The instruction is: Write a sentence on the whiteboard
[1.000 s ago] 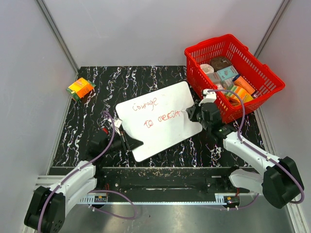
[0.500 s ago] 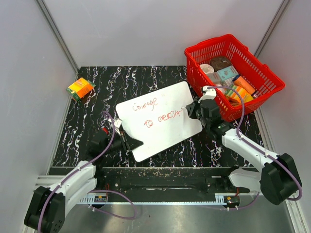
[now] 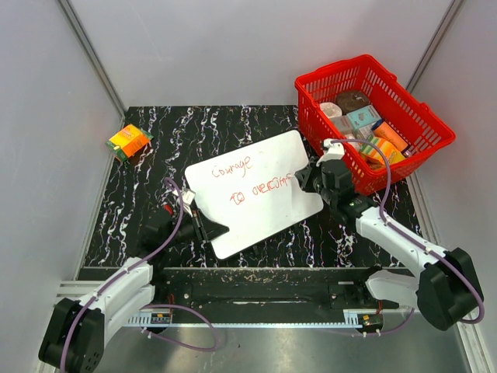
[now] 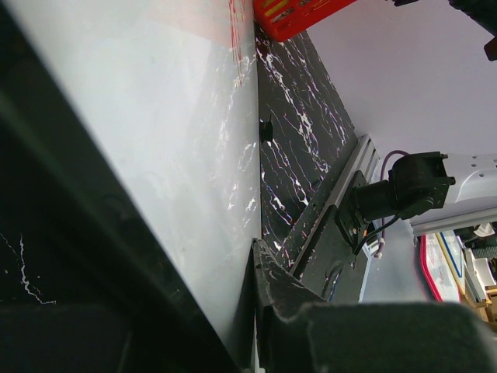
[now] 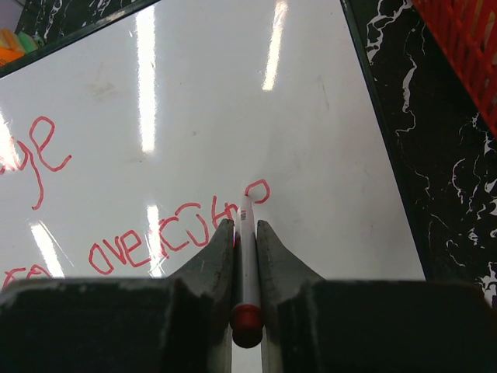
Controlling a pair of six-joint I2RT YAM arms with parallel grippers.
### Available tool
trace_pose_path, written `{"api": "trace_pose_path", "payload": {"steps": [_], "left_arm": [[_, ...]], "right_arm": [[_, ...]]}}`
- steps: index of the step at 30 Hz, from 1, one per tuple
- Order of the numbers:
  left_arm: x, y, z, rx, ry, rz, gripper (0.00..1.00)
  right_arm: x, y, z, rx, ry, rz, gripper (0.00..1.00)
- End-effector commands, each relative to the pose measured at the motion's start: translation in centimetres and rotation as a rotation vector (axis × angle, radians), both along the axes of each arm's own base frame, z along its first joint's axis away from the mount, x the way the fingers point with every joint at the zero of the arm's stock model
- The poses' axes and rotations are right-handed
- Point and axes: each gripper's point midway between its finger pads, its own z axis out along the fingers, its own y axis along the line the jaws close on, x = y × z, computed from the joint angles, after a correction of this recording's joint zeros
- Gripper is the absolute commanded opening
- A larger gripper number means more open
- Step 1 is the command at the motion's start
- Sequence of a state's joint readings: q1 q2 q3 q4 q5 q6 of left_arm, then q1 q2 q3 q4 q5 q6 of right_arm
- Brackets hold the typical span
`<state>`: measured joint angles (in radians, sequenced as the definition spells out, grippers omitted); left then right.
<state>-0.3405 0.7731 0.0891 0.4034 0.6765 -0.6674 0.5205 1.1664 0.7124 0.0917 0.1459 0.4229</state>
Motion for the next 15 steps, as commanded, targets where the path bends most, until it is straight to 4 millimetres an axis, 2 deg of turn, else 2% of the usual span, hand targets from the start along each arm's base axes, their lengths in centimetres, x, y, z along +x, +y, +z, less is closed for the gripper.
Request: {"api": "trace_pose_path", "payload": {"steps": [1, 9, 15], "left_arm": [[0.9, 1.7, -2.8, 0.106, 0.009, 0.094, 0.0], [0.9, 1.7, -2.9, 0.107, 0.01, 0.096, 0.0], [0.9, 1.8, -2.9, 0.109, 0.01, 0.098, 0.0]], "right_arm": [[-1.1, -0.1, -0.4, 0.014, 0.027, 0.02, 0.0], [-1.8, -0.9, -1.6, -0.009, 0.054, -0.001, 0.0], [-1.4, -1.6, -2.2, -0.033, 0.059, -0.043, 0.0]]}}
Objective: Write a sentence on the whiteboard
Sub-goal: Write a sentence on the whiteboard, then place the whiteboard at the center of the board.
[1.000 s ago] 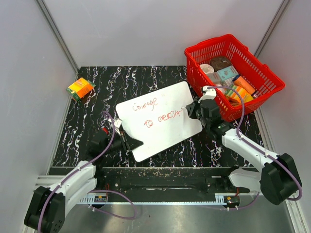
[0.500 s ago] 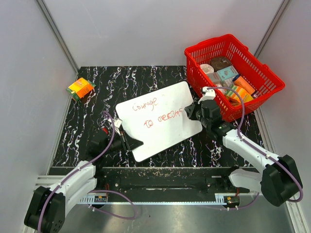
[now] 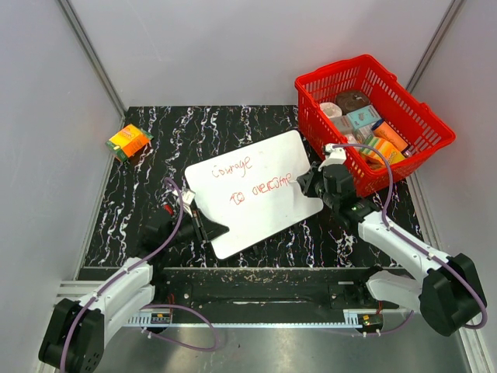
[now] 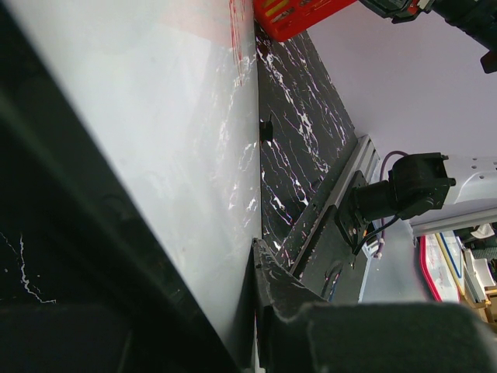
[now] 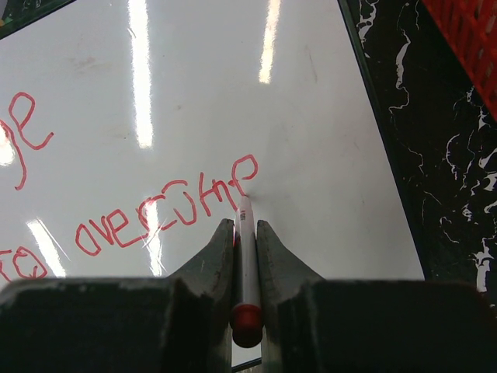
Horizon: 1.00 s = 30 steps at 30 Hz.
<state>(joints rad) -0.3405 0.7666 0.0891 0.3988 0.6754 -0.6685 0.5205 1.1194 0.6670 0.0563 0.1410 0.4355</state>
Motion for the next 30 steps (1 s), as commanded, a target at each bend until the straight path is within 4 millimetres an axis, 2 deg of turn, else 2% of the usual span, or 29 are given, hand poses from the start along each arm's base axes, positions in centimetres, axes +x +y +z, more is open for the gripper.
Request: {"api": "trace_pose_path", "payload": {"steps": [1, 6, 14, 19, 21, 27, 30], "left_arm": [[1.0, 1.8, -3.0, 0.11, 0.01, 0.097, 0.0], [1.0, 1.8, -2.9, 0.109, 0.007, 0.1, 0.0], [1.1, 1.8, -2.9, 0.11, 0.008, 0.1, 0.0], [1.1, 1.8, -2.9, 0.112, 0.008, 0.104, 0.0], [1.2, 1.9, -2.9, 0.114, 0.009, 0.11, 0.0], [1.6, 2.2, -3.2, 0.131, 0.022, 0.137, 0.0], [1.7, 2.4, -3.4, 0.139, 0.032, 0.155, 0.1]], "right_arm": [[0.1, -1.0, -0.9, -0.031, 0.022, -0.047, 0.0], [0.6, -1.4, -0.6, -0.051, 0.014, -0.074, 0.0], [1.3, -1.5, 1.0, -0.038, -0.025, -0.091, 0.0], [0.9, -1.4, 3.6, 0.001, -0.093, -0.077, 0.0], [0.2, -1.6, 5.5, 0.032, -0.143, -0.062, 0.0], [-1.6, -2.3, 8.7, 0.07, -0.215, -0.048, 0.0], [-2.4, -2.6, 9.2, 0.074, -0.222, -0.037, 0.0]]}}
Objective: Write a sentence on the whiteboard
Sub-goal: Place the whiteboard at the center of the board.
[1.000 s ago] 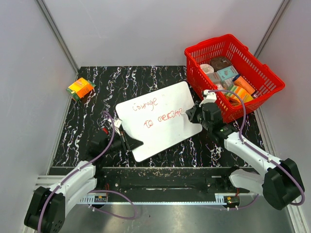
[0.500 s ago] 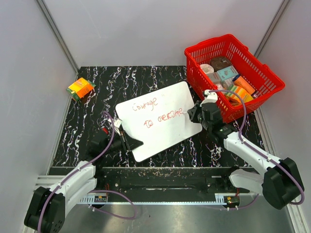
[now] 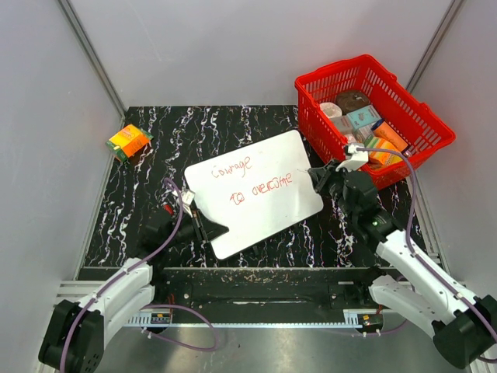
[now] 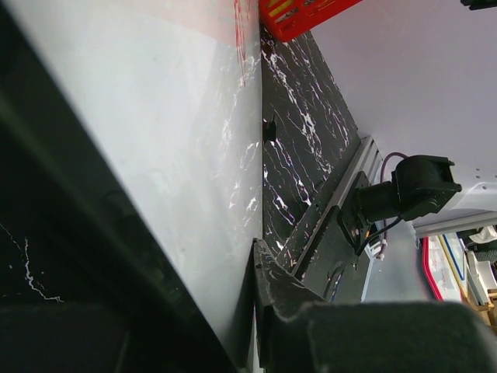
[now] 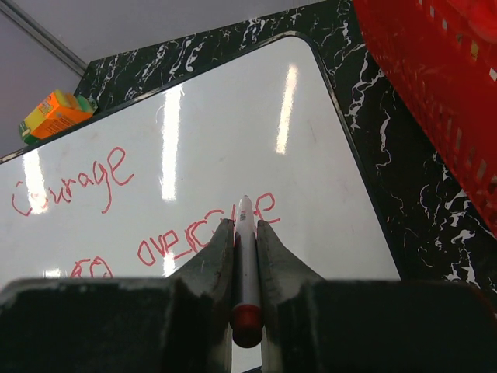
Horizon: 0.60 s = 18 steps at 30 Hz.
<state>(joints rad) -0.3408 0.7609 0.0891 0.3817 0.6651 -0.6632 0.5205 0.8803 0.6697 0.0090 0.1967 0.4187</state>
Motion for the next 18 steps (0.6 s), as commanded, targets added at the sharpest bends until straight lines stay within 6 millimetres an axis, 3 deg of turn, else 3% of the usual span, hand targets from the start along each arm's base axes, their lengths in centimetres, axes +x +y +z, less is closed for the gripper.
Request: {"api": "trace_pose_path", "payload": {"steps": [1, 4, 5, 6, 9, 12, 18], "left_arm": [[1.7, 2.3, -3.2, 0.13, 0.032, 0.151, 0.13], [1.8, 2.6, -3.1, 0.132, 0.028, 0.172, 0.26], [1.8, 2.8, -3.0, 0.134, 0.026, 0.183, 0.33], [1.9, 2.9, -2.9, 0.134, 0.022, 0.195, 0.46], [2.1, 3.3, -2.7, 0.136, 0.009, 0.228, 0.61], [2.3, 3.6, -2.5, 0.138, -0.001, 0.251, 0.73], [2.6, 3.9, -1.6, 0.14, -0.027, 0.271, 0.83]], "right_arm": [[-0.7, -0.3, 2.2, 0.006, -0.041, 0.012, 0.0], [-0.9, -0.6, 2.2, 0.001, -0.039, 0.011, 0.0], [-1.0, -0.5, 2.2, 0.0, -0.041, 0.016, 0.0], [-1.1, -0.6, 2.1, -0.001, -0.039, 0.016, 0.0], [-1.2, -0.5, 1.8, -0.002, -0.032, 0.023, 0.0], [-1.5, -0.4, 1.9, 0.003, -0.034, 0.034, 0.0], [-2.2, -0.5, 2.1, 0.014, -0.033, 0.046, 0.0]]}}
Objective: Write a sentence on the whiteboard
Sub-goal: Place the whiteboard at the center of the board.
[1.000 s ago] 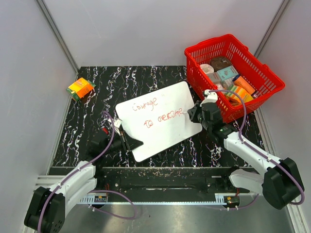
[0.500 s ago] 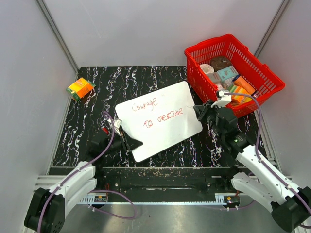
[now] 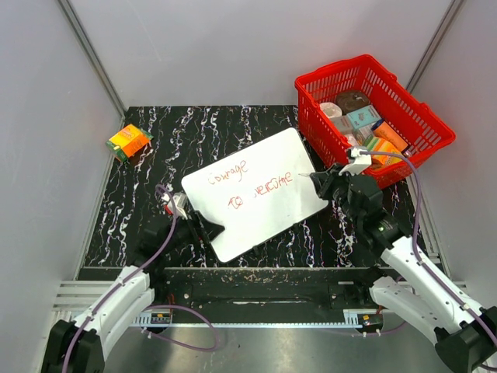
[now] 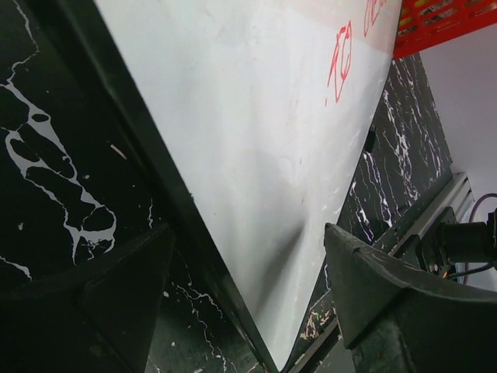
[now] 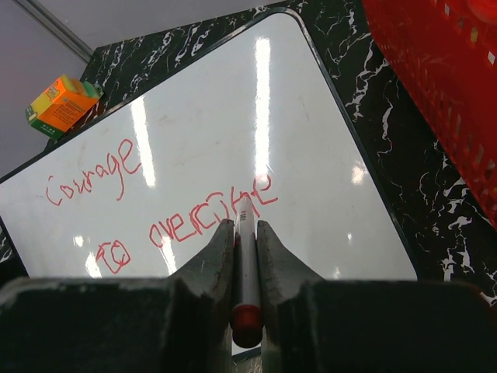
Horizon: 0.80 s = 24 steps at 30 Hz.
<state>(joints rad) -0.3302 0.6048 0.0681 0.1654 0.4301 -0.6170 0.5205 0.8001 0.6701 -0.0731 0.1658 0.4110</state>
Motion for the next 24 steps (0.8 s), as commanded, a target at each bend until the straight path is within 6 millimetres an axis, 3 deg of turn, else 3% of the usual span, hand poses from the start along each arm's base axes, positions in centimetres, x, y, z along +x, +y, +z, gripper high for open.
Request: {"api": "trace_pose_path", "payload": {"steps": [1, 4, 12, 21, 23, 24], "left_arm": [[1.1, 0.7, 1.3, 0.019, -0.052, 0.05, 0.85], [1.2, 1.3, 1.8, 0.05, -0.056, 0.078, 0.92], [2.5, 4.1, 6.1, 0.054, -0.15, 0.27, 0.99], [3.5, 8.3, 14.9, 0.172, -0.282, 0.462, 0.99], [3.7, 8.8, 17.3, 0.184, -0.315, 0.481, 0.99], [3.6, 8.9, 19.5, 0.175, -0.349, 0.49, 0.99]], "right_arm": [[-0.6, -0.1, 1.5, 0.017, -0.031, 0.017, 0.0], [-1.0, 0.2, 1.0, 0.023, -0.01, 0.037, 0.0], [-3.3, 1.7, -0.9, 0.095, 0.099, 0.133, 0.0], [-8.1, 3.6, -3.8, 0.227, 0.295, 0.277, 0.0], [-9.5, 4.5, -4.8, 0.281, 0.375, 0.329, 0.0], [-9.9, 4.8, -5.2, 0.297, 0.409, 0.347, 0.0]]}}
